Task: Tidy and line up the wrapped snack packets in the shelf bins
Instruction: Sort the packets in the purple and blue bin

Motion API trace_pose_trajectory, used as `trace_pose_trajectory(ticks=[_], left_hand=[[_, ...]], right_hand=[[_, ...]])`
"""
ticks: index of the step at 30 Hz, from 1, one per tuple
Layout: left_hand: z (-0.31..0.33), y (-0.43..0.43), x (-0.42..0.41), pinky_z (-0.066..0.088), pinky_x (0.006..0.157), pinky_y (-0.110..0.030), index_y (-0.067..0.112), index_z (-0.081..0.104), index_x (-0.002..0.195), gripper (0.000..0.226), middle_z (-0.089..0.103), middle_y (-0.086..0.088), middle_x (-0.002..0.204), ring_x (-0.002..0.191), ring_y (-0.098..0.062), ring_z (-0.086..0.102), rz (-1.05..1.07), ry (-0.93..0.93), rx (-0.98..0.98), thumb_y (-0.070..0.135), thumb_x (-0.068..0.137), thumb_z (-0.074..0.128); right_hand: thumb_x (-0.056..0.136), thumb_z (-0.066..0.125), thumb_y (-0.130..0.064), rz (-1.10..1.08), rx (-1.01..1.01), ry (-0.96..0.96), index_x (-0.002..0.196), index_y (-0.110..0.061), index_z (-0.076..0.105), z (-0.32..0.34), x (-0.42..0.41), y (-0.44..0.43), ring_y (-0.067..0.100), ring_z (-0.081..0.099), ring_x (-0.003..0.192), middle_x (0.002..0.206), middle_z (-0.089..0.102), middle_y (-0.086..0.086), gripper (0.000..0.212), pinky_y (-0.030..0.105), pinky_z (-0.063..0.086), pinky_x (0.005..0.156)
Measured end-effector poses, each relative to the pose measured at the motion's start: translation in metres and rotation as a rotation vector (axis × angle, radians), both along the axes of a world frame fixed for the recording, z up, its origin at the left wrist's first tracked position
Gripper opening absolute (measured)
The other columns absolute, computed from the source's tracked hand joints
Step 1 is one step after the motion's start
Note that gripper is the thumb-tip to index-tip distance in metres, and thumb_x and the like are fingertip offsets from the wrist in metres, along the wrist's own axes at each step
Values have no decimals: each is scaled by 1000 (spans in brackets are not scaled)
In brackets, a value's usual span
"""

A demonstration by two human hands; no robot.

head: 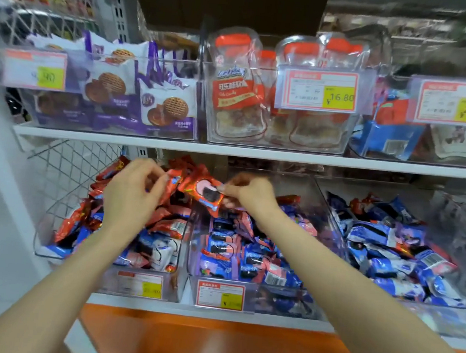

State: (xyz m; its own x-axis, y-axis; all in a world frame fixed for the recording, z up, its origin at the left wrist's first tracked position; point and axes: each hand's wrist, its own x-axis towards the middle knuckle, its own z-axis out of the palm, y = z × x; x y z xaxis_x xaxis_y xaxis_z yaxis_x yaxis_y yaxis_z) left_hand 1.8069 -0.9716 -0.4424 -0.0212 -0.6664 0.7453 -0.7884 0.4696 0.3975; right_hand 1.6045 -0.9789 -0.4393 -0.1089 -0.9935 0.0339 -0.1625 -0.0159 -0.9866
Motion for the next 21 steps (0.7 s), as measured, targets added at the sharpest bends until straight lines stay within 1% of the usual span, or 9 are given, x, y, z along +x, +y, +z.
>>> trace_pose_trajectory(ticks=[2,4,6,8,10,12,16,19,21], left_hand=[[-1,-6,15,43,62,-39,10,61,77,10,56,-4,77,70,-27,54,79,22,-20,14,86,64],[-7,-15,28,40,64,-39,8,62,82,6,56,-8,81,78,-31,54,158,-42,0,12,85,64],[-16,-24,36,42,68,-41,8,66,90,9,58,-12,87,88,-34,54,182,-191,115,14,83,67],[-25,-29,37,44,77,-45,9,67,105,25,60,-15,100,97,-37,52,152,-346,240,16,80,70],[-27,-30,36,42,83,-46,10,65,114,34,60,-15,108,102,-36,49,151,-403,273,17,81,71],[-25,-28,34,40,85,-45,11,64,117,36,60,-15,111,105,-35,48,160,-386,266,18,82,69],[-19,-18,19,40,84,-43,8,65,110,30,60,-14,105,103,-33,49,76,-300,169,13,81,69],[-19,-6,-4,39,78,-35,11,68,103,23,63,-6,100,98,-27,51,-124,-361,113,14,80,70],[-20,-1,-20,38,79,-34,15,68,102,21,62,-1,99,96,-24,51,-259,-480,147,19,81,70]], right_hand=[[82,67,2,15,21,-40,63,-10,53,-1,25,-13,3,52,33,50,55,6,26,16,50,44],[83,67,-1,47,-6,12,65,-13,55,-1,37,-20,3,54,39,60,56,8,25,19,52,51],[83,69,-8,76,-59,214,67,-20,58,-4,38,-19,10,59,59,73,61,6,23,29,54,72],[82,70,-11,84,-102,354,77,-17,67,-5,28,-12,12,58,79,83,63,2,9,25,47,81],[83,69,-10,84,-126,415,91,-8,71,-8,11,-2,9,56,78,82,63,0,9,13,44,72],[84,68,-8,83,-134,463,92,-7,71,-10,-10,9,7,54,71,77,62,1,9,5,40,64],[85,65,-5,102,-122,523,80,-18,68,-18,-45,21,11,60,73,79,68,5,15,23,49,72],[86,62,-3,247,-74,679,86,-14,70,-28,-54,30,-6,57,64,82,69,4,14,13,46,62],[85,67,-9,393,-20,761,93,-12,70,-34,-51,36,-8,56,63,84,70,2,9,7,43,63]])
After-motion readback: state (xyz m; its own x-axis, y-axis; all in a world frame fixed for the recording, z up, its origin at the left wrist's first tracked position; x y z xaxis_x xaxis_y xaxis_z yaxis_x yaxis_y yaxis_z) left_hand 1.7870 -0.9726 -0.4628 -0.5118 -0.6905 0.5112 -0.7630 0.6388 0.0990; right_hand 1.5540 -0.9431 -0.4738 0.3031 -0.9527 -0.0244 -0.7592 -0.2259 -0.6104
